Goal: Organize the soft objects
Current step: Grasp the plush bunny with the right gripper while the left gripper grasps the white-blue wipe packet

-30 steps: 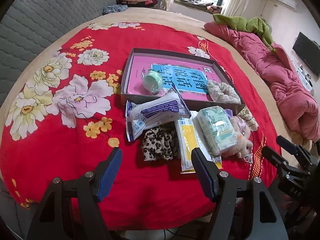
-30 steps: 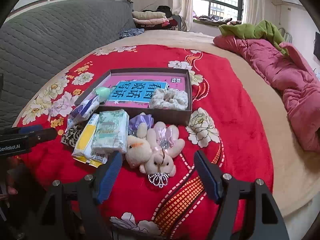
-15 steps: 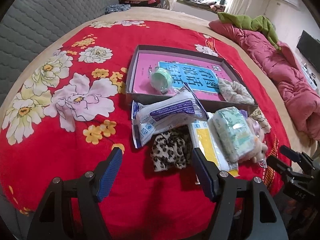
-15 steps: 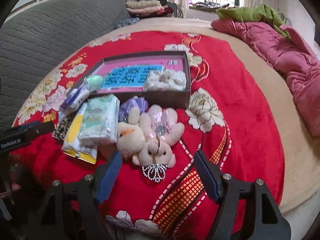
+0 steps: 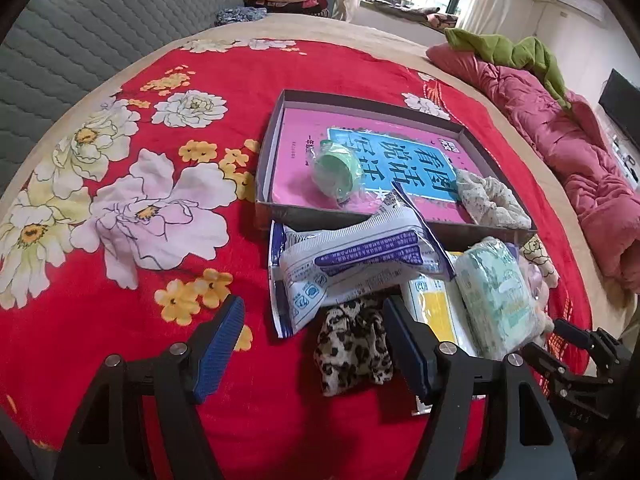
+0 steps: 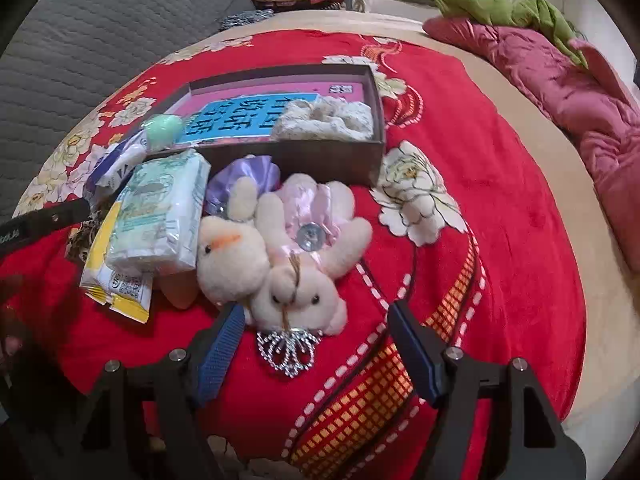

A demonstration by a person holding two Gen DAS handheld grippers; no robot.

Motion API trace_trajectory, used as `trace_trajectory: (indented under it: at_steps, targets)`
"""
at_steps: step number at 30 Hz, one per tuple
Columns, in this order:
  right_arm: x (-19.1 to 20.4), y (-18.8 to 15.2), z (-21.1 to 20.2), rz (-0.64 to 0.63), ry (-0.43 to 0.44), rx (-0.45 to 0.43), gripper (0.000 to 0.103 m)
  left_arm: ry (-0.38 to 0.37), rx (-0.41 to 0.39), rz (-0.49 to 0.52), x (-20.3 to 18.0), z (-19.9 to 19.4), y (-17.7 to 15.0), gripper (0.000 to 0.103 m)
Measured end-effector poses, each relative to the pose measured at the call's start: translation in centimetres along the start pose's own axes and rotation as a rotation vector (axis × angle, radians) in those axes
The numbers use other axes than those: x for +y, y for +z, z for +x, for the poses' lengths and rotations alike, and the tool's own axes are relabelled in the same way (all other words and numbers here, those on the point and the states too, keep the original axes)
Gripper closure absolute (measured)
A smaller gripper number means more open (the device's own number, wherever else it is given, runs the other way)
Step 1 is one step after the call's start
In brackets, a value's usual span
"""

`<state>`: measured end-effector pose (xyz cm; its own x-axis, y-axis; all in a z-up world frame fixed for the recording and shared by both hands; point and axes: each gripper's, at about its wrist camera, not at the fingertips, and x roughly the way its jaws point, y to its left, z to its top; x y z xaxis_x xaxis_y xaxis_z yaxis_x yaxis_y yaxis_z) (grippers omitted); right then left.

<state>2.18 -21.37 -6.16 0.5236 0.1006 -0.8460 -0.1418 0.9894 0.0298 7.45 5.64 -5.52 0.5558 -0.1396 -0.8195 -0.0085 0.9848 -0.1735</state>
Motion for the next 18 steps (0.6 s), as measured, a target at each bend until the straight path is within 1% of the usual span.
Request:
trace_trajectory:
  at_steps: [10, 18]
  targets:
    - [0.1, 0.2, 0.7, 0.000, 0.020, -0.004, 0.029, -0.008, -0.005, 0.011, -0.3, 1.9, 1.7, 0.030]
    - [0.4, 0.2, 1.8, -0.009, 0.011, 0.016, 0.029, -0.058, 0.015, 0.001, 0.4, 3.3, 2.1, 0.028]
